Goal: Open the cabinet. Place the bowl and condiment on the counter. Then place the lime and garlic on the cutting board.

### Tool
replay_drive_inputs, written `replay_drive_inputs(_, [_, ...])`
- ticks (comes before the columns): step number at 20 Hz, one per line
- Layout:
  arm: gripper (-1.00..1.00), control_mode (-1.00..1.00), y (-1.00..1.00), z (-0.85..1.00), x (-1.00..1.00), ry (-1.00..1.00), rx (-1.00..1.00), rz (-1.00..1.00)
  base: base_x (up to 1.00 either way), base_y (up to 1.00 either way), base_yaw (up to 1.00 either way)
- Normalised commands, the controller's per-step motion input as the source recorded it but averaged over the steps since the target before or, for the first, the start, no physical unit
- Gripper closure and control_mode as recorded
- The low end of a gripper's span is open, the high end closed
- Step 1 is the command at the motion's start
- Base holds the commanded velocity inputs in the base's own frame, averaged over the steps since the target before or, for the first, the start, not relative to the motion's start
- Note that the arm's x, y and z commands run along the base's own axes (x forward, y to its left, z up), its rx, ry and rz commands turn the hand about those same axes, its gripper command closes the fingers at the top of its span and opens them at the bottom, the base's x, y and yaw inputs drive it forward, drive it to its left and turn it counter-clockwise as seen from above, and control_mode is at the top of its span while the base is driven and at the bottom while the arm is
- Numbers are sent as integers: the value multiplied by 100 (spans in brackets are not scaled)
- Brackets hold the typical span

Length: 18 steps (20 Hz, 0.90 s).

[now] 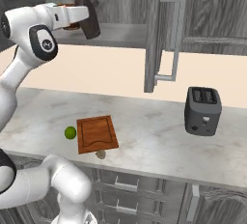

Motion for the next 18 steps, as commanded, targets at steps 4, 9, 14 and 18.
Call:
replay_drive_inputs(4, [100,-100,0,10,-100,0,0,-20,0,0,0])
replay_drive_inputs(9, [100,-100,-6,-9,-100,0,0,-15,0,0,0])
replay_drive_inputs(14, [100,-100,-23,-54,-84,0,0,-2,0,0,0])
replay_drive_inputs(18, [100,-100,-3,-66,-34,0,0,-3,0,0,0])
